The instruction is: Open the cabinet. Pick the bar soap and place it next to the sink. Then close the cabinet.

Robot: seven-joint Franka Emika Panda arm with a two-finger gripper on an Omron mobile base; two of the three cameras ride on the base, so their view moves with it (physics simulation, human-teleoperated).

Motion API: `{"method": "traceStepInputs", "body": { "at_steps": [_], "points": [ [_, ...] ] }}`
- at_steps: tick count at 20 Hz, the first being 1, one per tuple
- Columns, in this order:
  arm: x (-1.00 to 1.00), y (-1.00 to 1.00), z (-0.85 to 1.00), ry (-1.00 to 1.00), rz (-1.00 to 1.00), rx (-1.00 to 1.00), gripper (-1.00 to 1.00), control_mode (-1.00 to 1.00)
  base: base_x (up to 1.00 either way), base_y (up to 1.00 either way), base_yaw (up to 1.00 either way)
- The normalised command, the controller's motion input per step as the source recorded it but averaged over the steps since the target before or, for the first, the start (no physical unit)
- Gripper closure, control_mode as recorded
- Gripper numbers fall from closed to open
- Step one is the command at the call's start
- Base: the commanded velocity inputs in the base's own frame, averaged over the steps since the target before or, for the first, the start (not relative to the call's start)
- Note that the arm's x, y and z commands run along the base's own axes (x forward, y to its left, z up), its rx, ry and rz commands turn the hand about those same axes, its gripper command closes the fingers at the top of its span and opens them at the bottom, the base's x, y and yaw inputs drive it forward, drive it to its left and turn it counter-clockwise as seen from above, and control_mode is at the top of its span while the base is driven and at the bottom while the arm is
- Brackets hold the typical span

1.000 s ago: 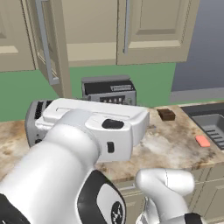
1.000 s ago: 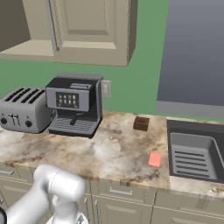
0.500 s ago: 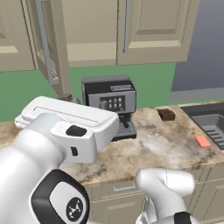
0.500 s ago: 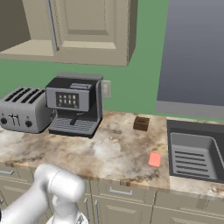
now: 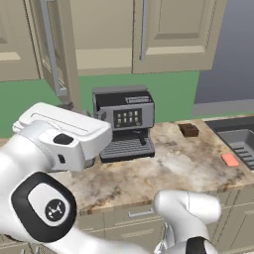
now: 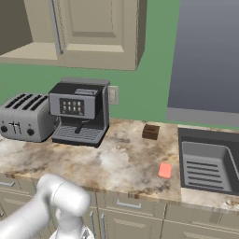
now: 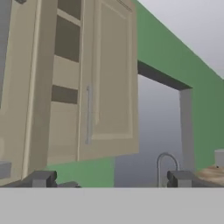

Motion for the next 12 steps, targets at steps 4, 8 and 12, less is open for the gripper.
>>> {"method": "traceStepInputs", "body": {
  "at_steps": [4, 8, 12],
  "points": [
    [0.48, 0.25, -0.08, 0.00, -0.10, -0.02, -1.00, -1.00, 0.00, 0.00, 0.00],
    [0.37, 0.31, -0.07, 0.00, -0.08, 0.00, -1.00, -1.00, 0.00, 0.00, 0.00],
    [0.41, 0.33, -0.13, 0.00, -0.09, 0.00, -1.00, -1.00, 0.00, 0.00, 0.00]
  ]
}}
